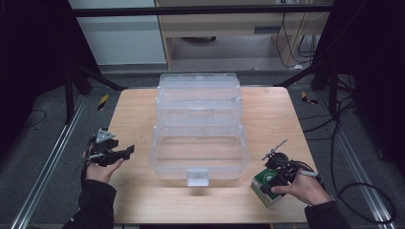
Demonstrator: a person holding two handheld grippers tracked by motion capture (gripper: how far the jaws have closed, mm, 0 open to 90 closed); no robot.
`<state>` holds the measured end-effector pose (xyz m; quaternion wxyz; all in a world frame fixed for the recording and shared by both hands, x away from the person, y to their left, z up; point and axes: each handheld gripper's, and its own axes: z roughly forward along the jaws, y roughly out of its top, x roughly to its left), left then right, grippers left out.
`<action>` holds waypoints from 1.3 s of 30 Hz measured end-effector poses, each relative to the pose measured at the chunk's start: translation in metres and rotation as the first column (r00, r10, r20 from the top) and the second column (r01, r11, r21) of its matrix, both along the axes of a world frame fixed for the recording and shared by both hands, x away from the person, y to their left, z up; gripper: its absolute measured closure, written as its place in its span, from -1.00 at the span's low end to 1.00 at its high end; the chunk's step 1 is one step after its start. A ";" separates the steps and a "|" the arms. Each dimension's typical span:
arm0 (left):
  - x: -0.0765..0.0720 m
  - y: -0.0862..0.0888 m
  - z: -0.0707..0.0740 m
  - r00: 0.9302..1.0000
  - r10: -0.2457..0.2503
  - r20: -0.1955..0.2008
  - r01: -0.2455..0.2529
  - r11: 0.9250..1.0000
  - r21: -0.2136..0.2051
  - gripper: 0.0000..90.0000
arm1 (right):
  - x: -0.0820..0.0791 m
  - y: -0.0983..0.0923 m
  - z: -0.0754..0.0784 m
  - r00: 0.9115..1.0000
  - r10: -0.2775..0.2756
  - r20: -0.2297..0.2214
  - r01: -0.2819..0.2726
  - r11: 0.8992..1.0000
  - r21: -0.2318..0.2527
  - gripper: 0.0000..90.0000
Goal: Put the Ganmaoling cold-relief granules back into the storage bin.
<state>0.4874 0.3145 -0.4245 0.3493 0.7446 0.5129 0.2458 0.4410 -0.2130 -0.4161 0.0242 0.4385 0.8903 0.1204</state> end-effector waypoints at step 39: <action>0.001 -0.002 -0.003 1.000 -0.007 -0.024 0.008 1.000 0.017 -0.34 | 0.004 -0.005 0.005 0.999 -0.023 -0.044 0.022 1.000 -0.021 -0.62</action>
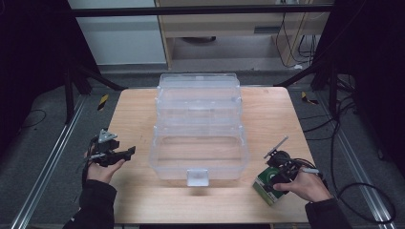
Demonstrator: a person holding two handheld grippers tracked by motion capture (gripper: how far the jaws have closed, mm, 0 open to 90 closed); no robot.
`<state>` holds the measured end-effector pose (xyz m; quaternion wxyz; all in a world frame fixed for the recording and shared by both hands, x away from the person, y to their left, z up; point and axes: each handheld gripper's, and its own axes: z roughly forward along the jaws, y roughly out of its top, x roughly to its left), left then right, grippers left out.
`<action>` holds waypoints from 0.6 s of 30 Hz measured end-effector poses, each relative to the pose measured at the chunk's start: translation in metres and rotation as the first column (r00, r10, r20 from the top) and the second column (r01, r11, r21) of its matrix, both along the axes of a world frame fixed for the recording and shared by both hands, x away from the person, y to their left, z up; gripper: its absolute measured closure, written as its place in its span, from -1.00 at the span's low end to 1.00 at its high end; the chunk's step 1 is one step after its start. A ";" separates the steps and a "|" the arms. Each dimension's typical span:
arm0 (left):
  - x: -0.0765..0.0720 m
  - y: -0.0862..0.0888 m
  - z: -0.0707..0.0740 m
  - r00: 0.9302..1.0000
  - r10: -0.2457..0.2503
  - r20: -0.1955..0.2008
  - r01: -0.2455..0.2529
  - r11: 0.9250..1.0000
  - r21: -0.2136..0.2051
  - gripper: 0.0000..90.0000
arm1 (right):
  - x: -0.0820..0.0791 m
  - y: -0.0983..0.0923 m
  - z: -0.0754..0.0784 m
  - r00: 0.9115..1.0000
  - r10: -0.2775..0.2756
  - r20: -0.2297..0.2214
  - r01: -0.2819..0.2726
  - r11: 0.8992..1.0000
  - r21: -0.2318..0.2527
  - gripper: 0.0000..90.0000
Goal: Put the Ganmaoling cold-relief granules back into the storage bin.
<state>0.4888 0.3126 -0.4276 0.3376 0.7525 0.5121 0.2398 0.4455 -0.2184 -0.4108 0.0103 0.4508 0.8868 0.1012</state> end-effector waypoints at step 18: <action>0.000 -0.001 -0.001 1.000 -0.011 -0.009 0.011 1.000 0.004 -0.33 | -0.003 -0.012 0.048 0.989 0.031 0.146 -0.037 0.999 0.040 -0.62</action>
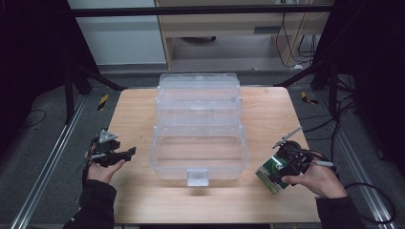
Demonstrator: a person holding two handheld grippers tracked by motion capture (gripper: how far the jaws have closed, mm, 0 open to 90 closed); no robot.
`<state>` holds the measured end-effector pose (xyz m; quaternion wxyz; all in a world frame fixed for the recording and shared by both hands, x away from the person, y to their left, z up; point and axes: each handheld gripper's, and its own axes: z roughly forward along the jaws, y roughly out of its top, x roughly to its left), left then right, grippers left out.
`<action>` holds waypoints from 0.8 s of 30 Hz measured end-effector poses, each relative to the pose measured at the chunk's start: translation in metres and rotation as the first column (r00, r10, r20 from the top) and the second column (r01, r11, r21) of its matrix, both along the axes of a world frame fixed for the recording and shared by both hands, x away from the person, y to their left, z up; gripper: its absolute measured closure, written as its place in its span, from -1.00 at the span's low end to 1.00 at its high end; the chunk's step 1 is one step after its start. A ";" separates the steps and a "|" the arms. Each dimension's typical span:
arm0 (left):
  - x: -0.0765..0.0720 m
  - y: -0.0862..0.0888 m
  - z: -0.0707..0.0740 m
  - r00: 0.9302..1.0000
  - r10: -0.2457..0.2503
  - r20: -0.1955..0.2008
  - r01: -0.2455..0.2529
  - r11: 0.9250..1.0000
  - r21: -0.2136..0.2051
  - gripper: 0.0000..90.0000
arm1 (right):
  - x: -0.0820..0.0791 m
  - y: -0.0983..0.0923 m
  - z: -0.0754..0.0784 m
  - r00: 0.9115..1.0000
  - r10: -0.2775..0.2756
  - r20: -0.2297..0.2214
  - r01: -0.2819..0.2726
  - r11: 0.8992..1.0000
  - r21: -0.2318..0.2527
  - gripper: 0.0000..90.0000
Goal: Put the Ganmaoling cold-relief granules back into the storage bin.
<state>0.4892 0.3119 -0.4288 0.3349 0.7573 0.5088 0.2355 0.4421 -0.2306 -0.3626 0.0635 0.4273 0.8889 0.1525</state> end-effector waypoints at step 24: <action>0.001 -0.001 -0.002 1.000 -0.007 -0.015 0.007 1.000 0.006 -0.33 | 0.011 0.009 0.062 0.985 0.134 0.111 -0.133 0.991 -0.015 -0.62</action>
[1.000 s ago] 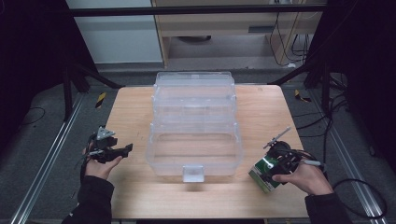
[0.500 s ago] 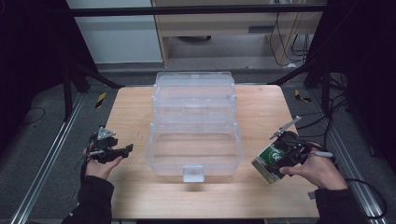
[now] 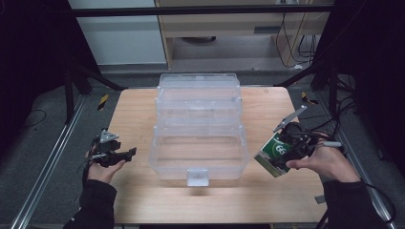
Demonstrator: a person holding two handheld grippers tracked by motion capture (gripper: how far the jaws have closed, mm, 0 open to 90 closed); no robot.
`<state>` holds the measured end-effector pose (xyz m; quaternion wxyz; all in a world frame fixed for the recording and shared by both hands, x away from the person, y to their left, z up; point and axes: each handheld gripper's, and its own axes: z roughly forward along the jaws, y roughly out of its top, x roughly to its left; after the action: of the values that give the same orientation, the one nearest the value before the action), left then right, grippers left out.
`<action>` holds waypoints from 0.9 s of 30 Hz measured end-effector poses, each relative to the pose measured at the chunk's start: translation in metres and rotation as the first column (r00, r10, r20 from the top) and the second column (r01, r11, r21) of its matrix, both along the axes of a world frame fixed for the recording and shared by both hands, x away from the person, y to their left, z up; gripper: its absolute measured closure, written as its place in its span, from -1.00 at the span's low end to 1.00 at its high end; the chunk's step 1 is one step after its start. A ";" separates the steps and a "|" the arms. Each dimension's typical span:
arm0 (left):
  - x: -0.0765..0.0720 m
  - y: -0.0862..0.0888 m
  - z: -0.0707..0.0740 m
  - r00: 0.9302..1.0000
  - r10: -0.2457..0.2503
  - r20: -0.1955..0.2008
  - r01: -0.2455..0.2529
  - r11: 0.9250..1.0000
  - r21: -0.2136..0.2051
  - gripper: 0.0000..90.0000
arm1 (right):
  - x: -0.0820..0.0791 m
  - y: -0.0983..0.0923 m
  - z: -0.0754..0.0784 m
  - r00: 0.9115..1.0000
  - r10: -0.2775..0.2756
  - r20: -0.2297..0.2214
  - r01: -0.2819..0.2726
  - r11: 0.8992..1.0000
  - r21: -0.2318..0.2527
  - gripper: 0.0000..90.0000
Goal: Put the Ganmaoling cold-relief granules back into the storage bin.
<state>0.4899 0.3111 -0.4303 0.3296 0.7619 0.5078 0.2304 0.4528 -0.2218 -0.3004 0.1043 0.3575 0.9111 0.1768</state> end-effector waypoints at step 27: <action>0.001 0.000 -0.002 1.000 -0.006 -0.004 0.006 1.000 0.000 -0.32 | 0.039 0.060 0.040 0.972 0.231 0.033 -0.230 0.973 -0.023 -0.62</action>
<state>0.4911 0.3111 -0.4318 0.3291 0.7639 0.5062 0.2279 0.4913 -0.1615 -0.2606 0.1024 0.2451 0.9461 0.1853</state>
